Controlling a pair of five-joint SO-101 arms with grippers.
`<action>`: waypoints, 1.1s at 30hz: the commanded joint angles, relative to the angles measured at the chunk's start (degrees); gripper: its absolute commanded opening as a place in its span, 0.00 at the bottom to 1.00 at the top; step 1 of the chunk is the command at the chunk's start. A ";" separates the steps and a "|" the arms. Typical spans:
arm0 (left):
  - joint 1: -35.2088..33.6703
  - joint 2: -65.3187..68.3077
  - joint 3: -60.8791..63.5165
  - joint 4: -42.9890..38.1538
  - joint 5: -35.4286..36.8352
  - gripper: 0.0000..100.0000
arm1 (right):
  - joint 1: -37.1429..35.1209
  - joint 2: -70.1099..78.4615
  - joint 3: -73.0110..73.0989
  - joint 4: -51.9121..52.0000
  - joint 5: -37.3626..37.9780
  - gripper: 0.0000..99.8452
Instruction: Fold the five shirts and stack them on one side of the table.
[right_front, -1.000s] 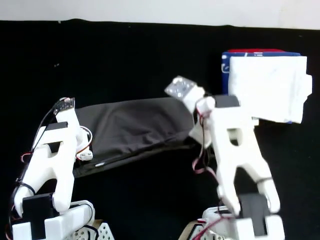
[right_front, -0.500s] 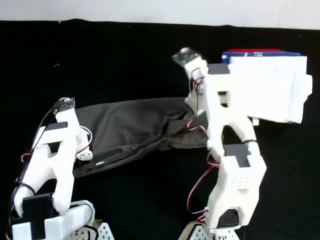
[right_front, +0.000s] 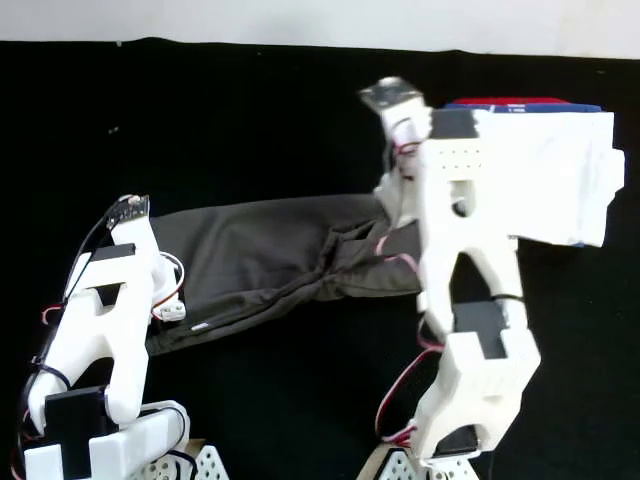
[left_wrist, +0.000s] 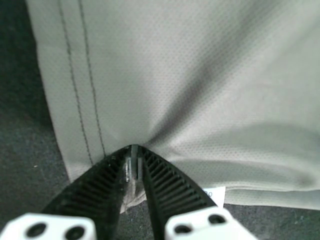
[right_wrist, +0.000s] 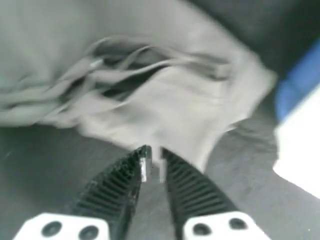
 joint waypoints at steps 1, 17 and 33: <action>-1.71 -0.04 0.22 -1.32 0.53 0.01 | -6.99 -4.62 5.76 1.45 -0.53 0.01; -1.63 -0.04 0.22 -1.23 0.53 0.01 | -12.70 -4.62 26.42 -35.12 -7.03 0.01; -3.21 -21.32 -12.44 21.89 6.33 0.02 | -12.35 -16.48 16.57 -17.01 -8.18 0.01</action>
